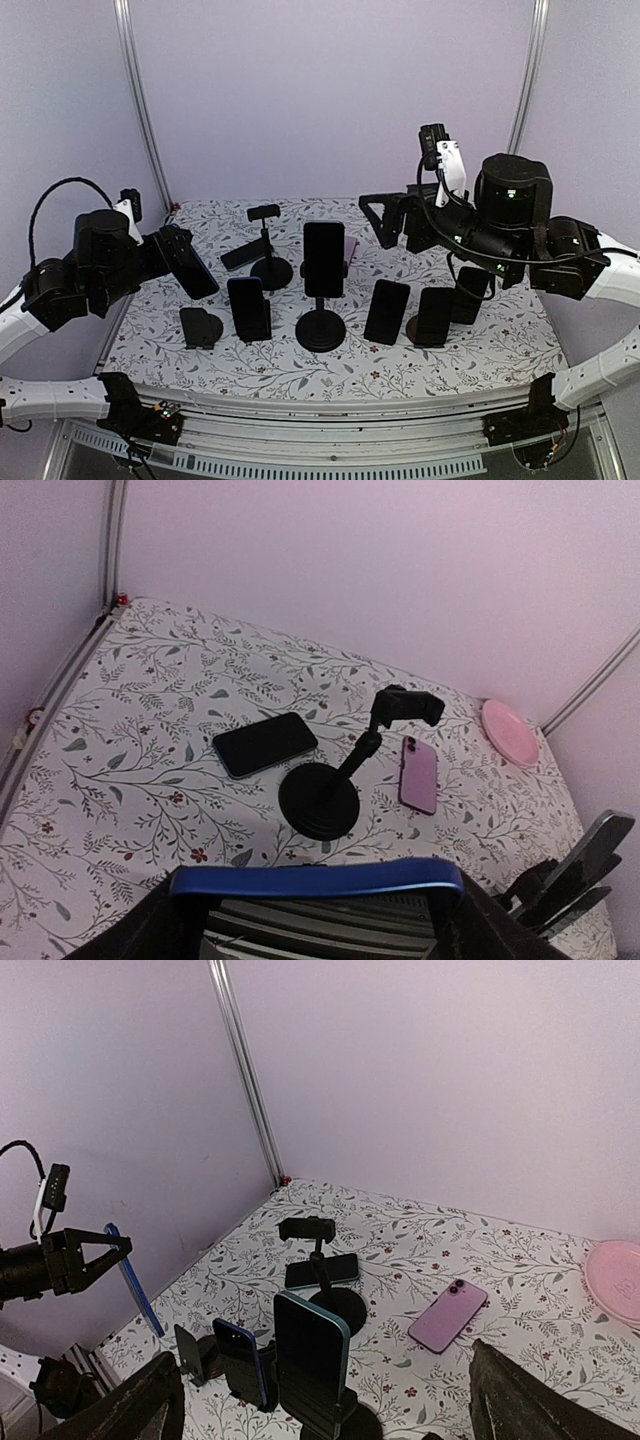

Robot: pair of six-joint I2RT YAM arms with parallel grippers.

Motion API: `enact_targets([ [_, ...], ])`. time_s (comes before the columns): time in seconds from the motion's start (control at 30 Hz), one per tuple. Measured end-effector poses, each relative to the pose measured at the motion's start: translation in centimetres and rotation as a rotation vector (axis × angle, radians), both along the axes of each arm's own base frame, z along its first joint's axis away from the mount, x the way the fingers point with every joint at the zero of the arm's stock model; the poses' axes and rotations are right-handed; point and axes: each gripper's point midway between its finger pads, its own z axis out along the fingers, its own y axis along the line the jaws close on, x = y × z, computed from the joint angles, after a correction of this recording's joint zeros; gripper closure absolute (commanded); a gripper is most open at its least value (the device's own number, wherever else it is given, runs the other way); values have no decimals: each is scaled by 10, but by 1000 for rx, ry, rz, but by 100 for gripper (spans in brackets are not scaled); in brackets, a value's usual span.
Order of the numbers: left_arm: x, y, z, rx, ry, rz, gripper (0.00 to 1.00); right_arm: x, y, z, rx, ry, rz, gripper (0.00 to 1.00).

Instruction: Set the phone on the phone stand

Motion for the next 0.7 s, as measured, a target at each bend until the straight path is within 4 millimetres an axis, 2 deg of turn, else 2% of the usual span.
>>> enact_targets([
  [0.27, 8, 18, -51, 131, 96, 74, 58, -3, -14, -7, 15, 19, -17, 1],
  [0.43, 12, 21, -78, 225, 141, 81, 59, -4, -19, -17, -3, 27, -25, 1],
  [0.7, 17, 23, -124, 337, 216, 98, 58, -6, -26, -11, 13, 21, -27, 1],
])
